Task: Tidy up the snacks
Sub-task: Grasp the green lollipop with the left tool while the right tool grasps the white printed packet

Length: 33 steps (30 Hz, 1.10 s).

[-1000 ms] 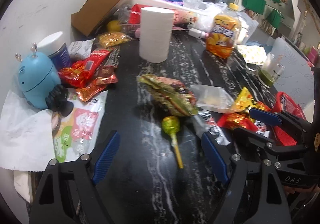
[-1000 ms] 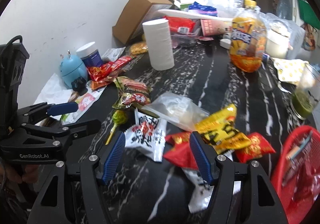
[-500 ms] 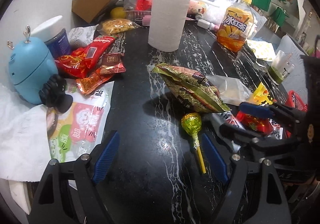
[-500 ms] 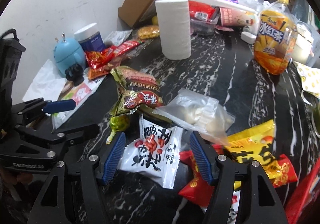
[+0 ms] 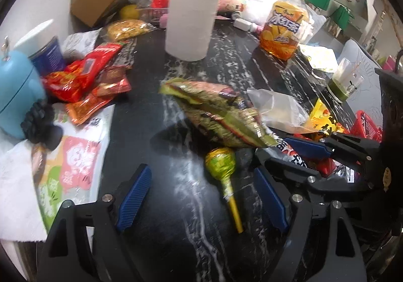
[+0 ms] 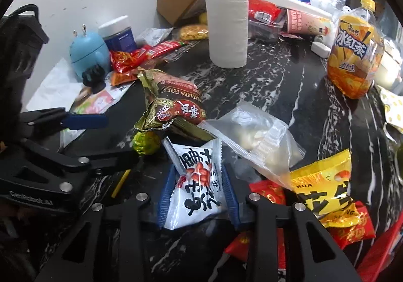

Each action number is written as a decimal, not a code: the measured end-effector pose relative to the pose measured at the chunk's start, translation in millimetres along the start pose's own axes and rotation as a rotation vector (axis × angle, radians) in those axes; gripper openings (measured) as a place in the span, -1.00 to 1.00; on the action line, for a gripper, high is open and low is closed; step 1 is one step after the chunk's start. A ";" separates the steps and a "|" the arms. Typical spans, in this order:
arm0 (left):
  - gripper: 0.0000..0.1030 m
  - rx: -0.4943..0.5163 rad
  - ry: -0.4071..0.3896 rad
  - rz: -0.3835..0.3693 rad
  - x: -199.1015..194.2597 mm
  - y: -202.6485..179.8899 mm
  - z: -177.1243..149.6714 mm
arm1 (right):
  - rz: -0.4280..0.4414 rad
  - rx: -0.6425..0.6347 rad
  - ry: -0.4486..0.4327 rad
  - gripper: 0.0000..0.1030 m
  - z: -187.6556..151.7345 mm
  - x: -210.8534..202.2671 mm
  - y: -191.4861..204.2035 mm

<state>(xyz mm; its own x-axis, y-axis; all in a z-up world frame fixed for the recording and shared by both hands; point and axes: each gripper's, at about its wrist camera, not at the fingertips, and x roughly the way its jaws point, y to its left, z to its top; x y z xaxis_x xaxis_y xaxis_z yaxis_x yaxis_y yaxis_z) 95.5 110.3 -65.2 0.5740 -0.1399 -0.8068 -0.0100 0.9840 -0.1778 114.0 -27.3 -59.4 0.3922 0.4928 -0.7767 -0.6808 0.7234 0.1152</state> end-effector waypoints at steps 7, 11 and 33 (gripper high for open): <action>0.40 0.054 0.019 0.017 11.4 -9.6 5.4 | 0.015 0.030 -0.005 -0.30 0.2 -2.4 -10.7; 0.13 0.040 0.026 0.004 16.3 -8.7 4.5 | 0.037 0.046 -0.009 -0.30 -0.5 -2.9 -14.7; -0.55 0.010 -0.019 -0.025 -18.8 -7.1 -14.1 | 0.061 0.020 -0.041 -0.30 -4.7 -23.2 5.2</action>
<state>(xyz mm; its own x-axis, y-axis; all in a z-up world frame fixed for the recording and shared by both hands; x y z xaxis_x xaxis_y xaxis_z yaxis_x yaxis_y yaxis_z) 73.2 104.5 -56.7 0.5892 -0.1624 -0.7915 0.0122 0.9813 -0.1922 98.4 -37.3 -43.7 0.3760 0.5551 -0.7419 -0.6918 0.7009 0.1738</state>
